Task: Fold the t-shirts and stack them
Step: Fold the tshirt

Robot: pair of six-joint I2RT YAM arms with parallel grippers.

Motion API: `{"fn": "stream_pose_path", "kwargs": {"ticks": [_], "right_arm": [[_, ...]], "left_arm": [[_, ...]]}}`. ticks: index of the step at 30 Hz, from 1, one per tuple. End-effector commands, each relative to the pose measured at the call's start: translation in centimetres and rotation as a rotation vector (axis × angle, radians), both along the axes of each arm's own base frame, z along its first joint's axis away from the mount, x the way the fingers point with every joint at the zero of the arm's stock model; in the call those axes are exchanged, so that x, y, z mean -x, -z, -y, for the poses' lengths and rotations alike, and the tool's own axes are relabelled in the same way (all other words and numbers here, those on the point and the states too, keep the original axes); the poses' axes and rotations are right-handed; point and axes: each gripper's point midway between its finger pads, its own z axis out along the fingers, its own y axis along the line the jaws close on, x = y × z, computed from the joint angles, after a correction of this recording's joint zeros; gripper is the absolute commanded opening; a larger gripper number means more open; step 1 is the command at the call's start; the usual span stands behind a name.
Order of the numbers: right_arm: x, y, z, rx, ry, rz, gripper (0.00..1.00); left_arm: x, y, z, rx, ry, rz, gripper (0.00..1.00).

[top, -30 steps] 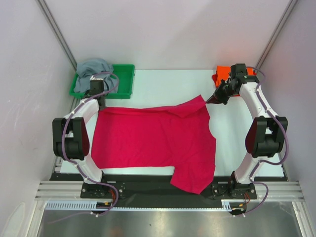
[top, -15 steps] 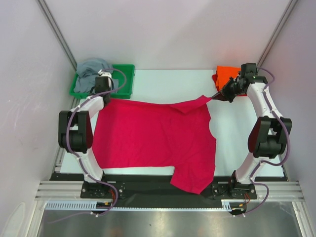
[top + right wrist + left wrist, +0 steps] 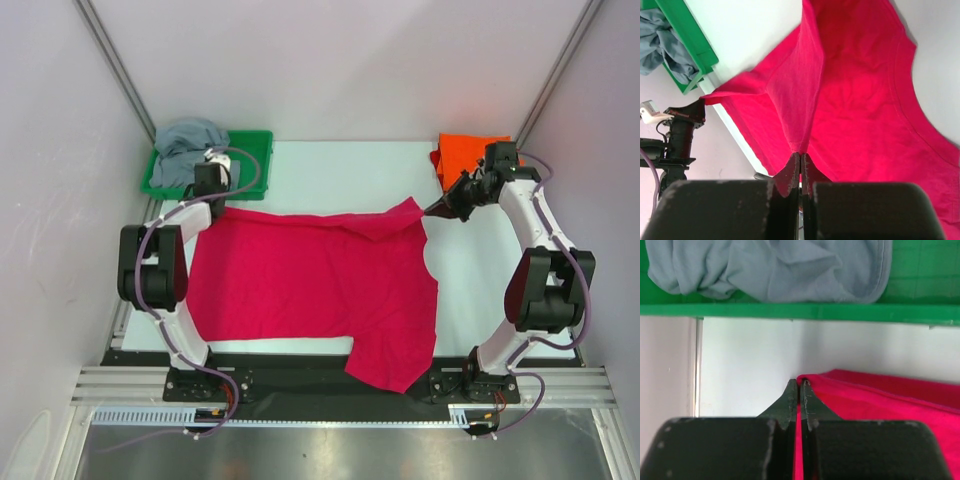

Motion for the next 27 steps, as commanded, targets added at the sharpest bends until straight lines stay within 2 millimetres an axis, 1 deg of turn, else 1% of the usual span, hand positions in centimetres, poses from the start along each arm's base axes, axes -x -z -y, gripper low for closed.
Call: {"fn": "stream_pose_path", "kwargs": {"ticks": [1,2,3,6,10,13,15,17,19,22,23,27], "right_arm": [[1.4,-0.9,-0.5,-0.013,-0.013,0.012,0.00],[1.8,-0.6,-0.6,-0.011,-0.014,-0.001,0.00],[2.2,0.0,-0.6,-0.003,-0.018,-0.015,0.00],[3.1,0.9,-0.5,0.011,-0.024,-0.041,0.00],[3.9,1.8,-0.3,0.022,-0.023,-0.063,0.00],[4.4,2.4,-0.5,0.016,-0.023,-0.084,0.00],[4.5,2.5,-0.5,0.016,-0.020,-0.091,0.00],[4.6,2.7,-0.6,0.012,-0.013,-0.096,0.00],[5.0,2.9,-0.6,0.006,-0.010,-0.108,0.00],[5.7,4.3,-0.8,0.003,-0.012,-0.133,0.00],[6.0,5.2,-0.5,0.020,-0.008,-0.147,0.00],[6.0,7.1,0.0,0.078,-0.024,-0.151,0.00]], "left_arm": [[0.6,-3.0,-0.1,-0.009,0.003,0.069,0.00],[1.0,-3.5,-0.2,-0.009,-0.003,0.079,0.00],[1.8,-2.8,-0.3,-0.011,-0.011,0.061,0.00],[3.3,-2.1,-0.7,-0.022,-0.035,0.031,0.00],[4.4,-1.6,-1.0,-0.036,-0.041,0.011,0.00],[4.7,-1.4,-1.1,-0.039,-0.049,0.001,0.00],[4.8,-1.1,-1.3,-0.047,-0.058,-0.006,0.00],[4.9,-0.5,-1.4,-0.052,-0.062,-0.027,0.00],[5.0,-0.5,-1.5,-0.057,-0.072,-0.031,0.00],[5.4,-0.2,-1.8,-0.059,-0.096,-0.037,0.00],[5.6,-0.1,-1.8,-0.053,-0.102,-0.038,0.00],[6.4,1.1,-2.1,-0.057,-0.132,-0.077,0.00]]}}
